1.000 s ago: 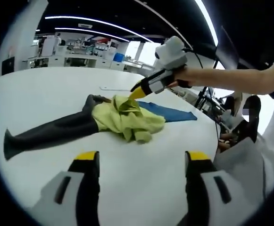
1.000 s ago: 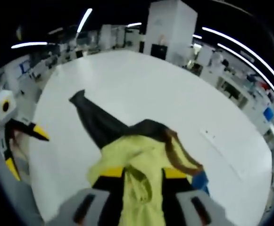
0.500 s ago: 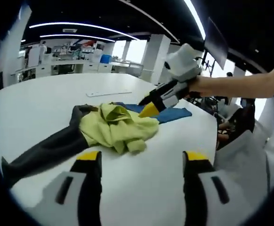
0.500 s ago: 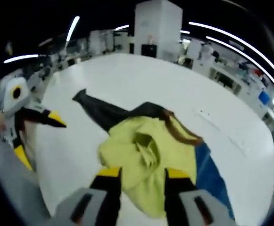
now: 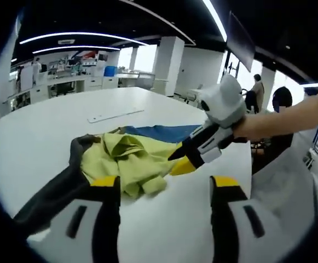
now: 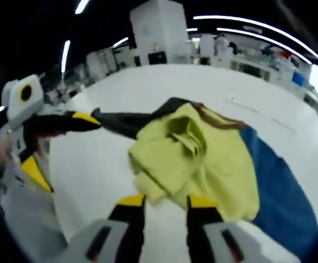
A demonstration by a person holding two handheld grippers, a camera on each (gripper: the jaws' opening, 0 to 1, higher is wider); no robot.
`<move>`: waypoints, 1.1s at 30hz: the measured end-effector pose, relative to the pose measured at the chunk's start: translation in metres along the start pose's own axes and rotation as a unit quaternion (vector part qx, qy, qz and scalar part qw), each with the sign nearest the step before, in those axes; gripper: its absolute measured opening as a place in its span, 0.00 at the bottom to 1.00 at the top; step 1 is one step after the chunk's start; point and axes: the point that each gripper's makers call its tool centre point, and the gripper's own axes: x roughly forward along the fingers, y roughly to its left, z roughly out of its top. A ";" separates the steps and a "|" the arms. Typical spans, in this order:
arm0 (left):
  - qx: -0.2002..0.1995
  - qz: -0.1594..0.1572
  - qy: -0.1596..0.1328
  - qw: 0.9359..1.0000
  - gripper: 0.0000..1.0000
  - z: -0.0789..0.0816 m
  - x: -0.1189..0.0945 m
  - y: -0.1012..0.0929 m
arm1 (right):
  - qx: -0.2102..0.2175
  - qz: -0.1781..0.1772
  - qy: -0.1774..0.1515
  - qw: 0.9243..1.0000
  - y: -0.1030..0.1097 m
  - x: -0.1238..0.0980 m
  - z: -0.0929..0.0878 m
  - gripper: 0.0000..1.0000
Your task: Fold the garment on the visible template until the final outline fits inside the template.
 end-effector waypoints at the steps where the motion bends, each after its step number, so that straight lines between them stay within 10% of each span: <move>1: 0.001 0.000 0.000 1.000 0.63 0.000 0.000 0.000 | 0.017 -0.002 -0.010 1.000 0.000 0.004 -0.001 0.24; 18: 0.011 0.004 -0.006 1.000 0.58 0.016 0.023 0.009 | 0.158 0.011 -0.059 0.986 0.013 0.026 -0.012 0.12; 26: 0.065 -0.015 0.021 0.998 0.35 0.019 0.052 0.007 | 0.201 0.011 -0.079 0.976 0.009 0.026 -0.011 0.00; 33: 0.176 -0.046 0.096 0.979 0.27 -0.005 0.083 0.008 | 0.207 0.012 -0.087 0.974 0.014 0.021 -0.013 0.00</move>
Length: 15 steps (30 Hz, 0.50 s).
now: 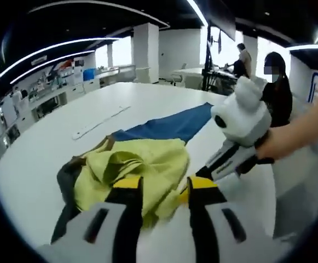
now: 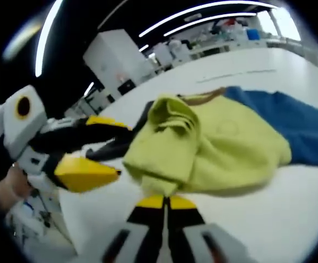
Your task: Fold the garment on the visible template until the final outline fits inside the template.
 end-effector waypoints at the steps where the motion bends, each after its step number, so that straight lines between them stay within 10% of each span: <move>1: 0.010 -0.004 0.010 1.000 0.26 -0.003 0.003 0.000 | 0.000 0.001 0.000 1.000 0.000 0.000 0.000 0.00; 15: 0.124 -0.027 0.082 0.988 0.14 -0.025 0.042 -0.008 | 0.012 0.005 0.000 1.000 0.002 0.000 -0.002 0.00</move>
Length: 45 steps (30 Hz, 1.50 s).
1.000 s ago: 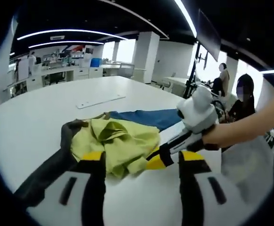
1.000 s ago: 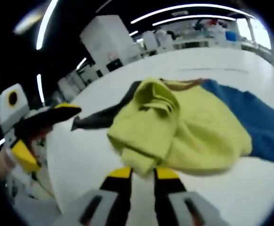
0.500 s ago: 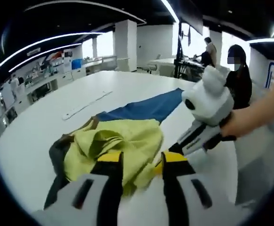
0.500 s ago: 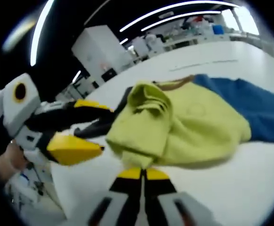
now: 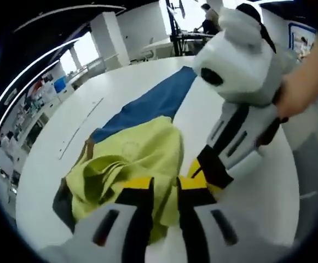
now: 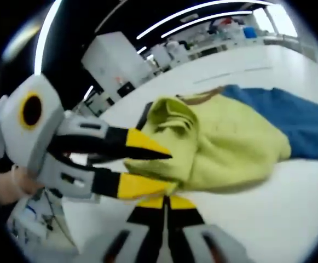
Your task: Fold the garment on the visible template until the final outline fits inside the template.
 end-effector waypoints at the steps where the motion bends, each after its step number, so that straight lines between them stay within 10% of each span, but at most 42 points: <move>1: 0.005 0.001 0.003 1.000 0.13 0.000 0.000 0.000 | 0.000 0.000 0.000 1.000 0.000 0.000 0.000 0.00; 19: -0.050 0.027 -0.005 0.998 0.00 -0.006 -0.018 0.010 | 0.005 -0.004 -0.001 1.000 -0.006 0.002 0.002 0.00; 22: -0.138 0.045 -0.055 0.988 0.00 -0.002 -0.040 0.017 | -0.003 -0.007 -0.005 1.000 -0.008 -0.005 0.004 0.00; 30: -0.221 0.097 -0.109 0.964 0.00 -0.024 -0.099 0.039 | -0.027 -0.021 -0.007 0.999 -0.023 -0.035 0.006 0.00; 45: -0.253 0.130 -0.129 0.950 0.00 -0.049 -0.154 0.029 | -0.062 -0.062 -0.009 0.996 -0.062 -0.103 0.010 0.00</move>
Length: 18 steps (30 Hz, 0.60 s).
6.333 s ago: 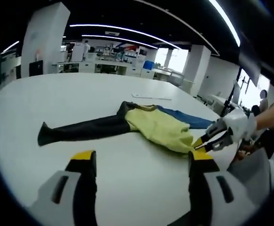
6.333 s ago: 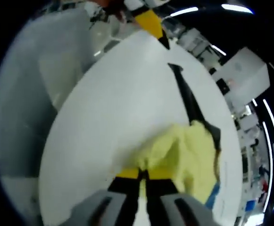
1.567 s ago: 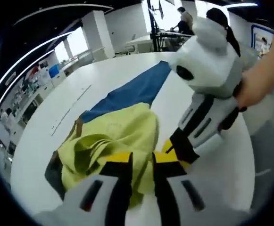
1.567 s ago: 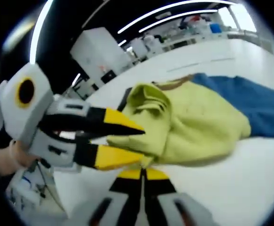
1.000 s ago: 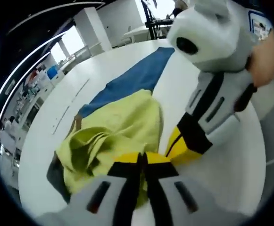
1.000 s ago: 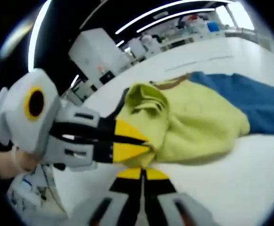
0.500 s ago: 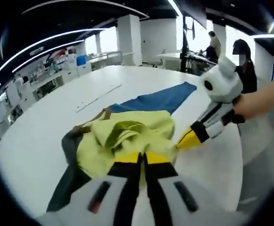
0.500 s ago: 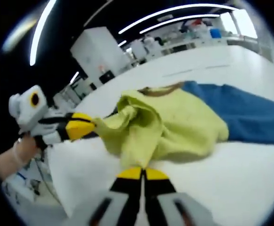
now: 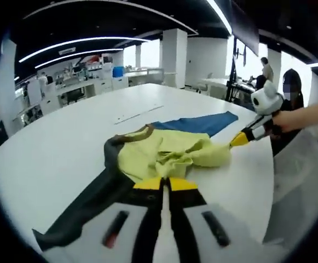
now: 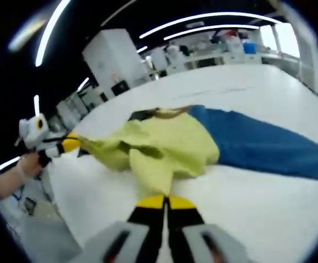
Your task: Fold the garment on the visible template until the final outline fits inside the template.
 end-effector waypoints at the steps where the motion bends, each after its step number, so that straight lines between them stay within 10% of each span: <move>1: 0.000 0.001 -0.001 1.000 0.00 0.000 -0.002 -0.001 | -0.001 -0.003 -0.001 1.000 -0.003 -0.005 0.000 0.00; 18: -0.009 -0.005 0.006 1.000 0.00 -0.020 -0.041 -0.021 | -0.040 -0.050 -0.006 0.998 -0.049 -0.071 -0.010 0.00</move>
